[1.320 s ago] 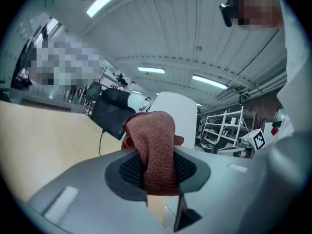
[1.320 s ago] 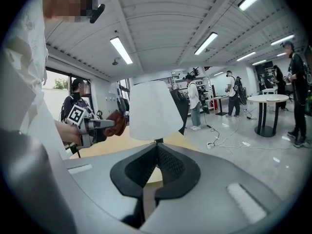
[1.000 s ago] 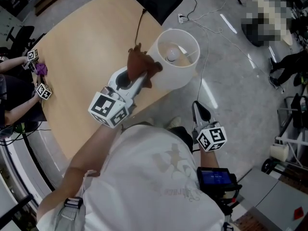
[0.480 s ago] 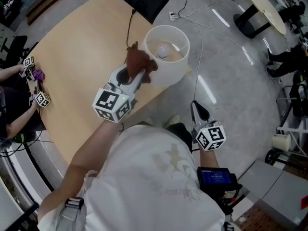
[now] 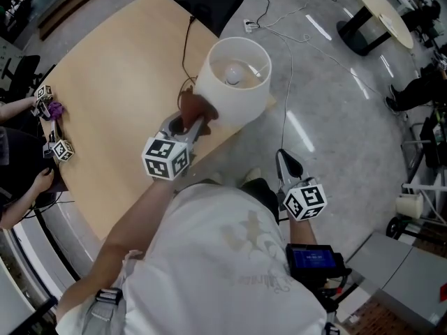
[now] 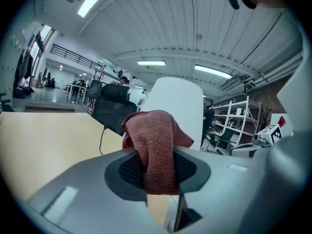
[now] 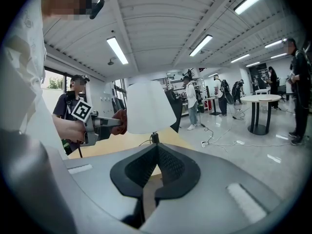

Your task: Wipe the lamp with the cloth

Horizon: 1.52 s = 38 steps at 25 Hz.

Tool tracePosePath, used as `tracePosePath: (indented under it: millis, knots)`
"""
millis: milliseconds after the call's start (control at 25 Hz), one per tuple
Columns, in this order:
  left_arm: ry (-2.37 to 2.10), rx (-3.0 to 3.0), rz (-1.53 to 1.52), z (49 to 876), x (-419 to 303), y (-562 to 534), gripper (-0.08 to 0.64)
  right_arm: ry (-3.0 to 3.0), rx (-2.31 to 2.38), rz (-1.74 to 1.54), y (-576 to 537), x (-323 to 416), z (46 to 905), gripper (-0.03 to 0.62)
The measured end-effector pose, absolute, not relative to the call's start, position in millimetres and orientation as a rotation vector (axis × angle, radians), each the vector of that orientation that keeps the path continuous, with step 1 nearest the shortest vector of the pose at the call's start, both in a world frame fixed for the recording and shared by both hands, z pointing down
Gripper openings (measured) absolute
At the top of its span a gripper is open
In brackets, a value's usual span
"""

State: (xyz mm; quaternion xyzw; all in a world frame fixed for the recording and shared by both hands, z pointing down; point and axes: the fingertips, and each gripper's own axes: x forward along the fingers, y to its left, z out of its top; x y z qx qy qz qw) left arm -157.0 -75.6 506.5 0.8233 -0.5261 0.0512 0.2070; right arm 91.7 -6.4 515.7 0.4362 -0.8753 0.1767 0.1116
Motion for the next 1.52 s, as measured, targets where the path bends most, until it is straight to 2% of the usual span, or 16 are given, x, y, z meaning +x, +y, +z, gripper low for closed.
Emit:
tracePosePath:
  millis: [200, 440, 600, 800, 1200, 1360, 1520]
  knots:
    - [-1.474, 2.322, 0.078, 487, -161, -77, 0.121, -2.585, 1.283, 0.512, -10, 87, 509, 0.011]
    - [-1.519, 2.623, -0.039, 396, -142, -67, 0.121, -2.599, 1.294, 0.483, -9, 80, 499, 0.011]
    - [-1.565, 2.853, 0.025, 353, -120, -81, 0.121, -2.611, 1.292, 0.464, -23, 71, 498, 0.012]
    - [-1.647, 2.945, 0.287, 377, -109, -93, 0.121, -2.626, 1.276, 0.454, -31, 66, 497, 0.011]
    - [-1.442, 3.057, 0.694, 483, -86, -64, 0.123, -2.566, 1.344, 0.475, -16, 90, 507, 0.011]
    - [-1.405, 3.013, 0.706, 500, -81, -54, 0.123, -2.572, 1.318, 0.479, -11, 90, 509, 0.011]
    - [-1.467, 2.973, 0.564, 463, -69, -47, 0.121, -2.606, 1.284, 0.535, -6, 97, 499, 0.011]
